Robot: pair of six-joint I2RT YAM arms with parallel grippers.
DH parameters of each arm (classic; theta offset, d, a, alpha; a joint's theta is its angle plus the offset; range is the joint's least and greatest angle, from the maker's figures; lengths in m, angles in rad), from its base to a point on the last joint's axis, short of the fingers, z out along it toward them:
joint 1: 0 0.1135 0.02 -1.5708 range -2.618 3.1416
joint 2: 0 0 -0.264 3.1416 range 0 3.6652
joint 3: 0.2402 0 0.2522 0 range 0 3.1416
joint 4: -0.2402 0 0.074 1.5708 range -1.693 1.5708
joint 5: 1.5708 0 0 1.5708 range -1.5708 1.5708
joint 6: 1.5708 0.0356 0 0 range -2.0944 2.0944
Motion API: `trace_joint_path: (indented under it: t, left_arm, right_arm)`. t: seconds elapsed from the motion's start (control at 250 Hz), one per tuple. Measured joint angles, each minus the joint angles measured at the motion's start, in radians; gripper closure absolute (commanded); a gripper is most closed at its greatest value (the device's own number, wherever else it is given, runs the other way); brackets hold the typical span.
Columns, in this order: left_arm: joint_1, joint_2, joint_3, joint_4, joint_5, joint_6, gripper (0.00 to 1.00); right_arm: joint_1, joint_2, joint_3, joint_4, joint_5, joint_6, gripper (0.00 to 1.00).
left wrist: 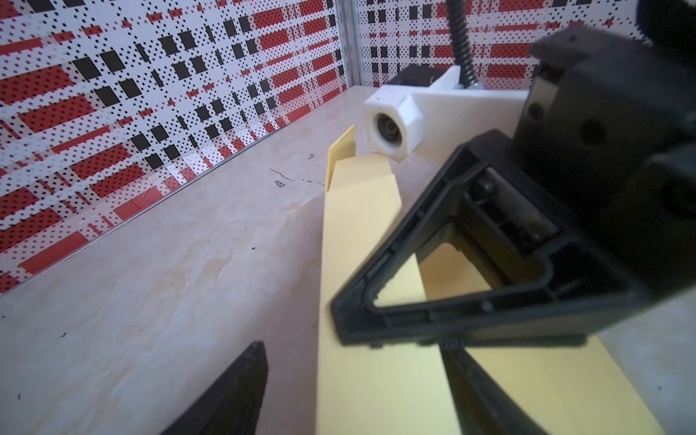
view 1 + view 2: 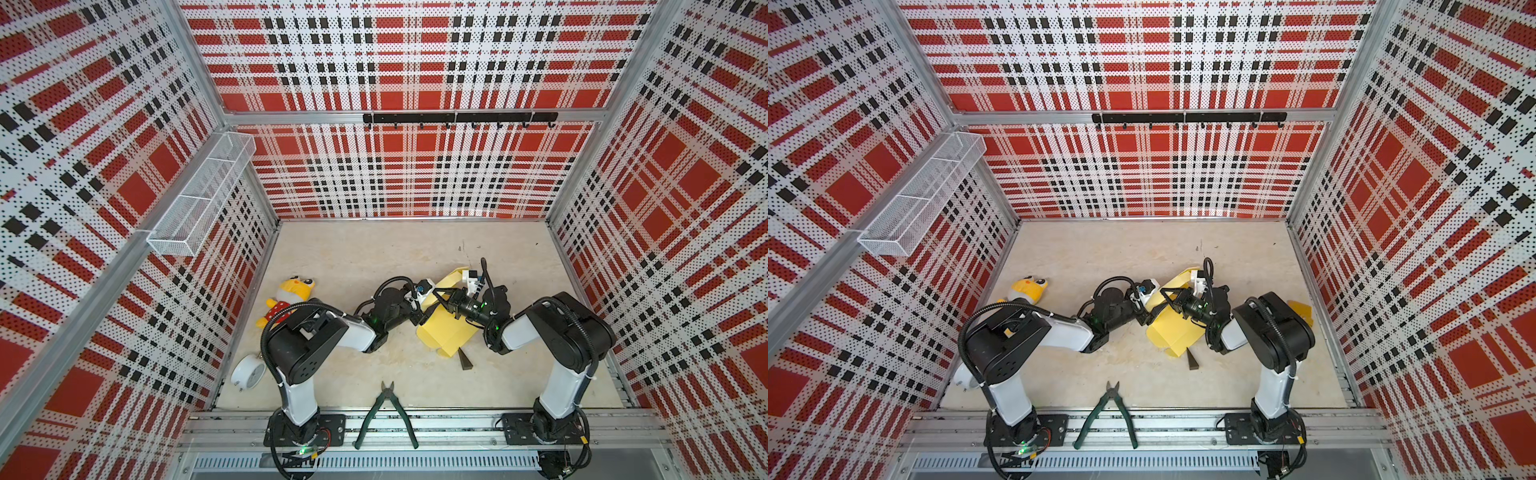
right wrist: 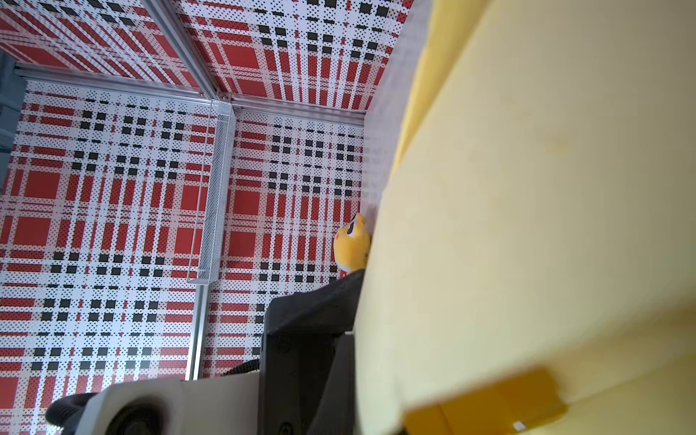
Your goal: Fold the paper box
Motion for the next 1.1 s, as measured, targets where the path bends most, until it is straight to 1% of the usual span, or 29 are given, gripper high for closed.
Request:
trace_joint_path:
  t: [0.236,0.452,0.584,0.816,1.056,1.1]
  left_arm:
    - [0.002,-0.004,-0.007,-0.007,0.027,0.005,0.29]
    - [0.023,-0.043,-0.024,-0.039,0.085,-0.006,0.37]
    - [0.041,-0.064,-0.024,-0.075,0.114,-0.012,0.38]
    - [0.053,-0.075,-0.01,-0.158,0.119,-0.014,0.4]
    - [0.063,-0.079,0.035,-0.251,0.108,-0.031,0.47]
    - [0.067,-0.079,0.043,-0.26,0.106,-0.038,0.48]
  right_arm:
    - [-0.001,0.0,0.002,-0.01,-0.009,0.006,1.0]
    - [-0.003,0.015,0.023,-0.016,-0.043,0.031,1.0]
    - [-0.004,0.019,0.054,-0.054,-0.056,0.033,1.0]
    - [-0.008,0.02,0.101,-0.139,-0.074,0.02,1.0]
    - [-0.019,0.011,0.143,-0.228,-0.082,-0.005,1.0]
    - [-0.023,0.002,0.147,-0.248,-0.084,-0.007,0.95]
